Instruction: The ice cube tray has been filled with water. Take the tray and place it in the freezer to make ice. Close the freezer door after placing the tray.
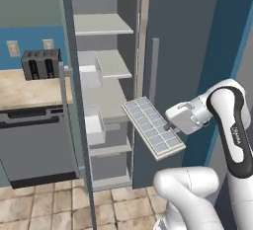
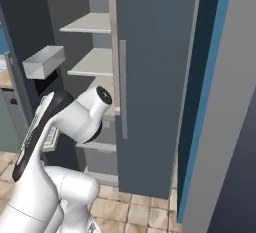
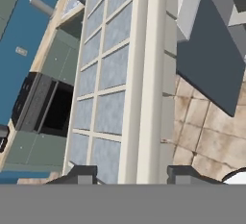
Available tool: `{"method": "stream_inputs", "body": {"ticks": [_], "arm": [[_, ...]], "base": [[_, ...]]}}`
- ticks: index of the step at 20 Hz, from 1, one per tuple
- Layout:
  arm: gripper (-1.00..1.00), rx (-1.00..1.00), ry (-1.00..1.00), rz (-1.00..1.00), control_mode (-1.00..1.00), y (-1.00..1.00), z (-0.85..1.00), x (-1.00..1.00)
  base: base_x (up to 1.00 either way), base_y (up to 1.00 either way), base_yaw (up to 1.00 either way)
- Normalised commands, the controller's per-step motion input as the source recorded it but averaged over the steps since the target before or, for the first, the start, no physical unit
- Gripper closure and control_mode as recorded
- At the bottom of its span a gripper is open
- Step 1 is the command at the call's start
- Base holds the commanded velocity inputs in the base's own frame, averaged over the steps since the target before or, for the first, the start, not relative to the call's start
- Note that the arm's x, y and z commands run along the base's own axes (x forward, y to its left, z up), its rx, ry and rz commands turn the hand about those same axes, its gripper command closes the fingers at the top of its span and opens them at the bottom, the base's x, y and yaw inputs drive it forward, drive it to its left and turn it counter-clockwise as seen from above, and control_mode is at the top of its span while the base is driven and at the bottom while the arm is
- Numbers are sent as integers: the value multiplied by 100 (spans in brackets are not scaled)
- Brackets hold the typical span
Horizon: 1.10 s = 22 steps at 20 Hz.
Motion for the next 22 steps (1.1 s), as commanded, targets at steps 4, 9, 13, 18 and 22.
{"method": "stream_inputs", "body": {"ticks": [4,9,13,18,22], "arm": [[100,0,0,0,100,0,0,0],[100,0,0,0,100,0,0,0],[100,0,0,0,100,0,0,0],[100,0,0,0,100,0,0,0],[100,0,0,0,100,0,0,0]], "base": [[65,12,0],[62,19,0],[41,38,0],[15,47,-1],[3,43,-3]]}}
